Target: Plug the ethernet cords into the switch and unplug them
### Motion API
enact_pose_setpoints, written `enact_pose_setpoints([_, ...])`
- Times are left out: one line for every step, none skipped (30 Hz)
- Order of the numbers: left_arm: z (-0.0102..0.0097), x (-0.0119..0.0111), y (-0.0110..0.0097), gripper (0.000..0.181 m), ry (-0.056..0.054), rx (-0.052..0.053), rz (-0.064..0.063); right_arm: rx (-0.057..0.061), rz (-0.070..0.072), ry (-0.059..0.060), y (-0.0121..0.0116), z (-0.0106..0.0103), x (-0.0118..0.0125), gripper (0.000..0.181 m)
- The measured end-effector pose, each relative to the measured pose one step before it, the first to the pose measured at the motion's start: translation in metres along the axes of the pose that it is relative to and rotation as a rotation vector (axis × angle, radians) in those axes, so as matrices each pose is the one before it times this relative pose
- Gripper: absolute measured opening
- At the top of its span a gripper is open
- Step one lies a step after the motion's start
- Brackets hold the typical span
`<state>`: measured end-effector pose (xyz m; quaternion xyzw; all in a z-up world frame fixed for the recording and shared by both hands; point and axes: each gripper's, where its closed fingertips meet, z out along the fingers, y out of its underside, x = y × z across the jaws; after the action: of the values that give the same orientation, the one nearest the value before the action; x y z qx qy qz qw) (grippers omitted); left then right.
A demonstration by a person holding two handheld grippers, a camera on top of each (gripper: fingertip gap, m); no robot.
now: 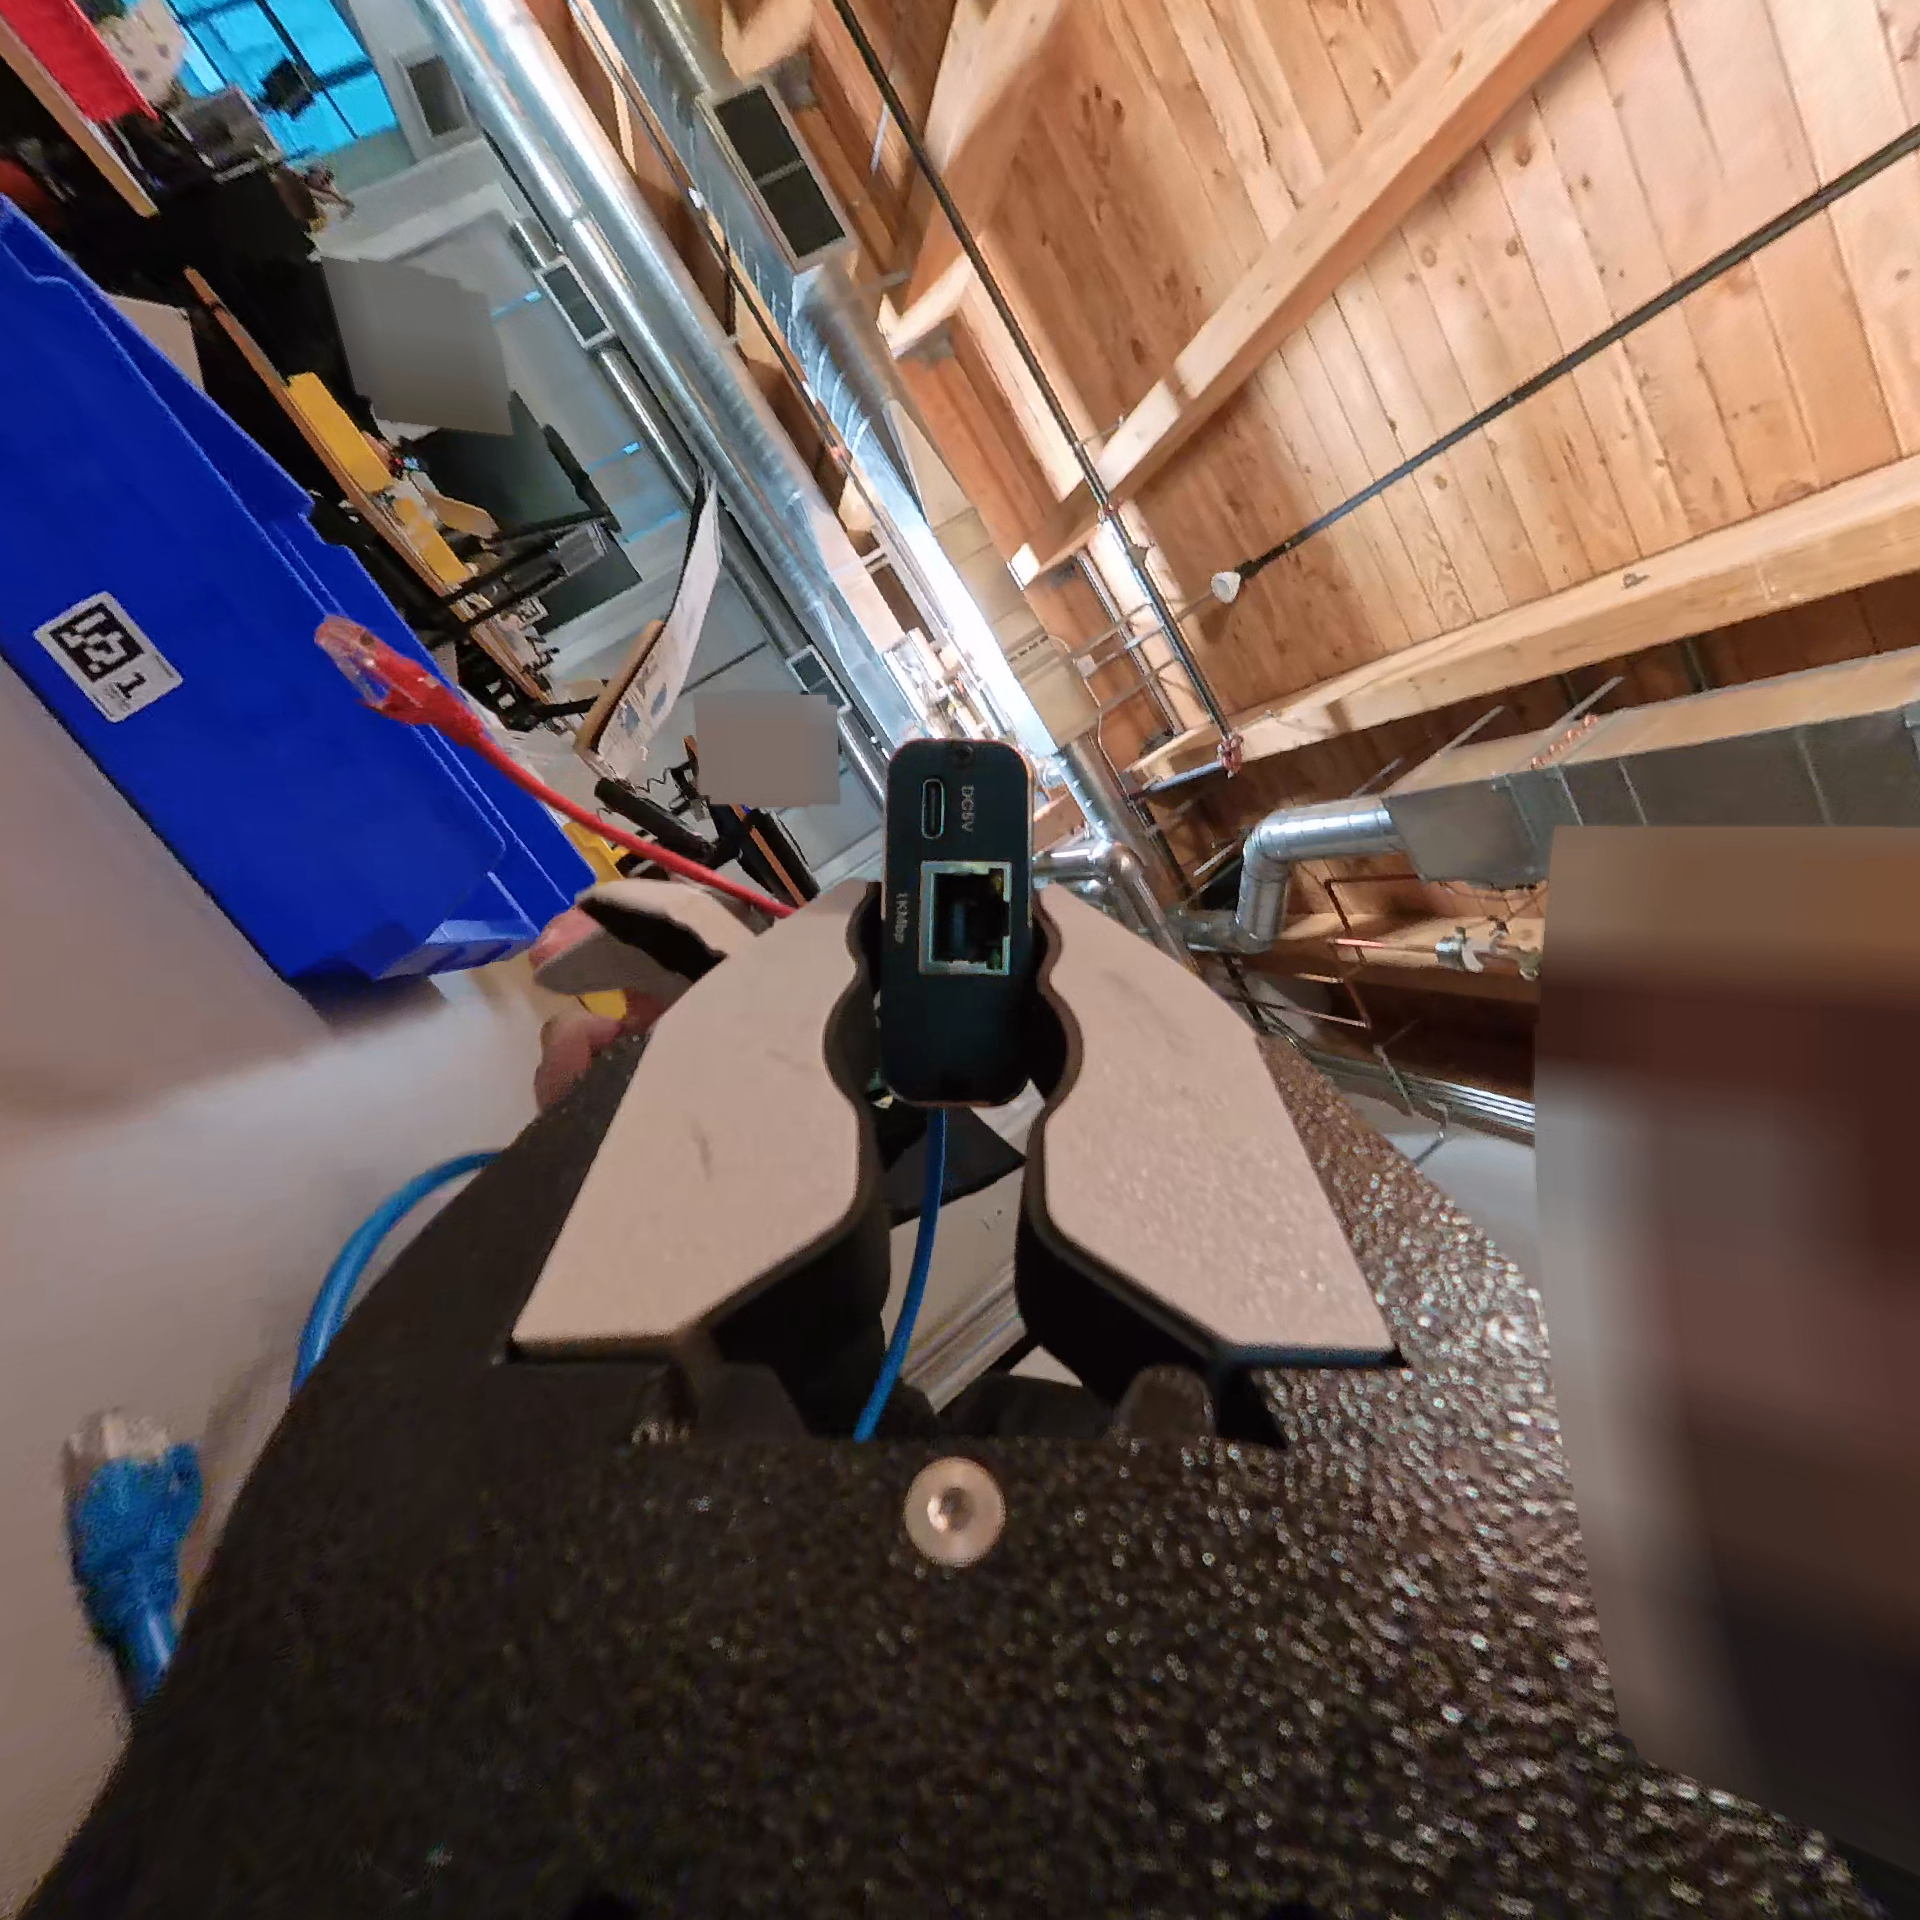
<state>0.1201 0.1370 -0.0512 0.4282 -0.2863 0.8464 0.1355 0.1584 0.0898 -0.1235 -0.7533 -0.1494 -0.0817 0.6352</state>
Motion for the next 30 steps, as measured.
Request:
enact_pose_setpoints([0.00169, -0.00242, 0.00158, 0.024, -0.0146, 0.0054, -0.0028, 0.0261, 0.0096, -0.0463, -0.00191, 0.00698, -0.00996, 0.068])
enact_pose_setpoints([0.00189, -0.00364, 0.0037, 0.024, -0.0213, -0.0079, -0.0028, 0.0154, -0.0481, 0.0053, -0.00084, 0.00742, -0.00417, 0.072])
enact_pose_setpoints([0.00204, -0.00395, 0.00494, 0.024, -0.0214, -0.0156, -0.0046, -0.0126, -0.0625, 0.0399, 0.00221, 0.0073, 0.0009, 0.075])
enact_pose_setpoints([0.00224, -0.00294, 0.00429, 0.024, -0.0119, -0.0098, -0.011, -0.0323, -0.0424, 0.0232, 0.00389, 0.00716, -0.00053, 0.08])
enact_pose_setpoints([0.00221, -0.00241, 0.00395, 0.023, -0.0064, -0.0079, -0.0169, -0.0076, -0.0284, 0.0022, -0.00031, 0.00583, -0.00336, 0.084])
enact_pose_setpoints([0.00207, -0.00349, 0.00443, 0.024, -0.0136, -0.0137, -0.0131, 0.036, -0.0231, -0.0001, -0.00619, 0.00361, -0.00363, 0.084])
enact_pose_setpoints([0.00193, -0.00415, 0.00424, 0.024, -0.0187, -0.0156, -0.0066, 0.0682, -0.0086, -0.0005, -0.01019, 0.00102, -0.00298, 0.081])
enact_pose_setpoints([0.0014, -0.00275, 0.00307, 0.023, -0.0116, -0.0091, -0.0096, 0.0657, -0.0009, -0.0144, -0.00922, -0.00043, -0.00378, 0.082])
enact_pose_setpoints([0.00052, -0.00199, 0.00148, 0.023, -0.0114, -0.0022, -0.0108, -0.0026, -0.0173, -0.0173, 0.00196, -0.00094, -0.00266, 0.08])
enact_pose_setpoints([0.00044, -0.00262, 0.00105, 0.023, -0.0198, -0.0018, -0.0012, 0.001, 0.0105, 0.0011, 0.0017, -0.00102, 0.00081, 0.084])
enact_pose_setpoints([0.00086, -0.00163, 0.00176, 0.023, -0.0142, -0.0062, 0.0018, 0.0053, 0.0224, -0.0069, 0.00067, -0.00117, -0.00004, 0.087])
enact_pose_setpoints([0.00122, -0.00104, 0.00235, 0.023, -0.015, -0.0131, 0.004, 0.0086, 0.0072, -0.0093, 0.0006, -0.00086, -0.00122, 0.087])
enact_pose_setpoints([0.001, -0.00085, 0.00196, 0.024, -0.0176, -0.0109, 0.0124, 0.0119, -0.0092, -0.0063, -0.00027, -0.00072, -0.00153, 0.087])
enact_pose_setpoints([0.00039, -0.00063, 0.00061, 0.024, -0.0184, -0.0028, 0.0166, 0.0083, -0.0177, 0.0085, -0.00041, -0.00089, 0.00062, 0.088])
enact_pose_setpoints([0.00006, -0.00037, 0.0003, 0.024, -0.0163, -0.0027, 0.0151, 0.001, 0.0007, -0.001, -0.00009, -0.00075, 0.00046, 0.087])
enact_pose_setpoints([-0.00039, -0.00006, 0.00003, 0.024, -0.0118, -0.0019, 0.0105, 0.0016, 0.024, -0.012, -0.00022, -0.00072, -0.00027, 0.086])
enact_pose_setpoints([-0.00083, -0.00041, -0.00099, 0.023, -0.0117, 0.0021, 0.0084, 0.0069, 0.0201, -0.0029, -0.00038, -0.00083, 0.00076, 0.086])
enact_pose_setpoints([-0.00106, -0.00084, -0.0016, 0.023, -0.0114, 0.0047, 0.0099, 0.0133, 0.011, 0.0057, -0.00115, -0.00087, 0.00122, 0.086])
enact_pose_setpoints([-0.00128, -0.00176, -0.00162, 0.024, -0.013, 0.0051, 0.0064, 0.0128, 0.0095, 0.0039, -0.00143, -0.00067, 0.00051, 0.085])
enact_pose_setpoints([-0.00115, -0.0024, -0.001, 0.023, -0.0115, -0.0009, 0.0069, 0.0254, 0.0176, 0.0077, -0.00387, -0.00067, 0.0012, 0.081])
enact_pose_setpoints([-0.00067, -0.00149, 0.00012, 0.024, 0.0, -0.0088, 0.0048, 0.0208, 0.0261, 0.0085, -0.00373, -0.00053, 0.002, 0.077])
enact_pose_setpoints([-0.00065, -0.00151, -0.00001, 0.024, -0.0011, -0.0081, -0.0067, -0.0087, 0.0122, -0.002, 0.00098, 0.00037, 0.00037, 0.075])
enact_pose_setpoints([-0.00072, -0.00163, 0.00003, 0.024, -0.003, -0.0076, -0.0026, -0.016, -0.0064, -0.0026, 0.0027, 0.00069, -0.00039, 0.075])
enact_pose_setpoints([-0.00054, -0.00109, 0.00012, 0.024, 0.0012, -0.0087, 0.0011, -0.0107, -0.0074, -0.0003, 0.0019, 0.0005, -0.00067, 0.076])
enact_pose_setpoints([-0.00061, -0.00083, -0.00025, 0.024, 0.0059, -0.0049, -0.0049, -0.0054, -0.0013, 0.0025, 0.00083, 0.00054, -0.00033, 0.076])
enact_pose_setpoints([-0.00042, -0.00096, -0.00045, 0.024, 0.0105, -0.0028, -0.0083, -0.0051, 0.0031, 0.0035, 0.00062, 0.00089, 0.00007, 0.076])
enact_pose_setpoints([-0.00043, -0.00069, -0.00019, 0.024, 0.0176, -0.0056, -0.0159, -0.0011, 0.0081, 0.0045, 0.00014, 0.0009, 0.00022, 0.077])
enact_pose_setpoints([-0.0004, -0.00008, 0.00093, 0.024, 0.0235, -0.0137, -0.0236, 0.0058, 0.0102, -0.0008, -0.00058, 0.00064, -0.00042, 0.078])
enact_pose_setpoints([-0.00044, 0.00031, 0.00208, 0.024, 0.0229, -0.0229, -0.0181, 0.0105, 0.0074, -0.0047, -0.00111, 0.00004, -0.00072, 0.078])
enact_pose_setpoints([-0.00028, 0.00012, 0.00248, 0.024, 0.0126, -0.0258, -0.0062, 0.0052, -0.0007, 0.0004, -0.00026, -0.00064, 0.00038, 0.075])
